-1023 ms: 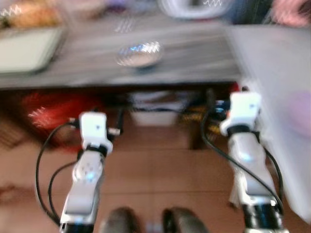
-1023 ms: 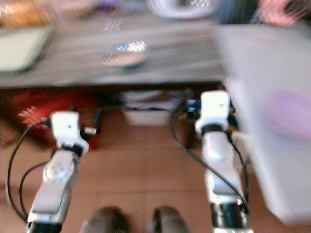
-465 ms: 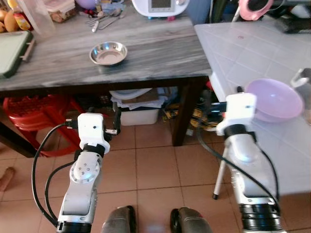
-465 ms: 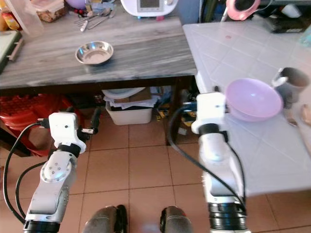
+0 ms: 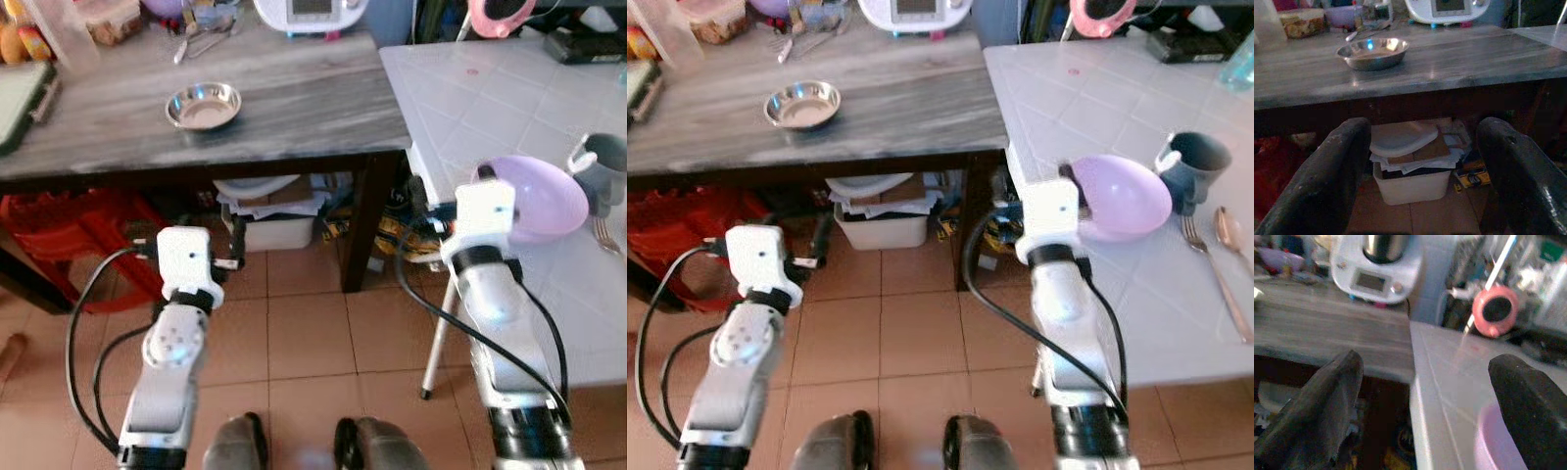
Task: Setting the table
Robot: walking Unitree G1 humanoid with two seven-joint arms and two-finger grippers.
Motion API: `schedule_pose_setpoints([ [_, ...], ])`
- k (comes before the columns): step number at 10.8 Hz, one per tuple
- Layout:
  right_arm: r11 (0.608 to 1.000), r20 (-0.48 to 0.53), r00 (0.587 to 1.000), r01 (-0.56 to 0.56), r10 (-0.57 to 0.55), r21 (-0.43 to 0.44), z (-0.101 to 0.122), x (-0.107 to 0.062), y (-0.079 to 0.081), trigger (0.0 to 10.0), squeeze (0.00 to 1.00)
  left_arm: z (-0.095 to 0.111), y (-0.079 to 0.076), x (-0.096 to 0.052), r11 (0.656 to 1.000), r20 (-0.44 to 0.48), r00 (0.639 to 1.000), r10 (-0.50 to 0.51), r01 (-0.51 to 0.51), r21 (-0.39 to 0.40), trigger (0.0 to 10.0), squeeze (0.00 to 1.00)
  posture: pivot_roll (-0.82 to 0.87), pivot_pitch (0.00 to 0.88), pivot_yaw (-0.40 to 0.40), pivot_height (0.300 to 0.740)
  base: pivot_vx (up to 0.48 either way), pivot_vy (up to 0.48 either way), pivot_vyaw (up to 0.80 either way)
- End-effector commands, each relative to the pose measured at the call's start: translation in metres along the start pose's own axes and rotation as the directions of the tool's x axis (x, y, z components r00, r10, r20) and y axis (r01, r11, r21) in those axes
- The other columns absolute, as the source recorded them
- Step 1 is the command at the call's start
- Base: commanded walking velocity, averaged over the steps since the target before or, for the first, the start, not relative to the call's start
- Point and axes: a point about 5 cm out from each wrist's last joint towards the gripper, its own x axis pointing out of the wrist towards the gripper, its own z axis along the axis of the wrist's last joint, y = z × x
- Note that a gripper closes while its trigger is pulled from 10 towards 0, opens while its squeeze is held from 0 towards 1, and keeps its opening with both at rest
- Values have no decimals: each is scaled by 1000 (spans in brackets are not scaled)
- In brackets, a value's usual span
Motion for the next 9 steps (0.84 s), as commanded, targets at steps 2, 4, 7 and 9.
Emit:
schedule_pose_setpoints([
  [2,999,93,995,-13,16,-33,19,4,2,10000,0,4,6,1,1000,6,1000,20,-20,-7,10000,0,-69,151,21,740,0,0,0],
  [4,999,92,995,-20,24,-44,18,3,3,10000,0,6,7,4,1000,13,1000,25,-25,-17,10000,0,-69,148,20,740,0,-126,0],
  [7,999,92,995,-23,27,-42,18,4,4,10000,0,7,10,5,999,15,999,31,-31,-21,10000,0,-70,147,20,740,0,-251,-533],
  [9,999,87,996,-26,30,-44,16,3,3,10000,0,7,9,6,999,17,999,27,-27,-28,10000,0,-72,145,15,740,0,-358,-666],
])
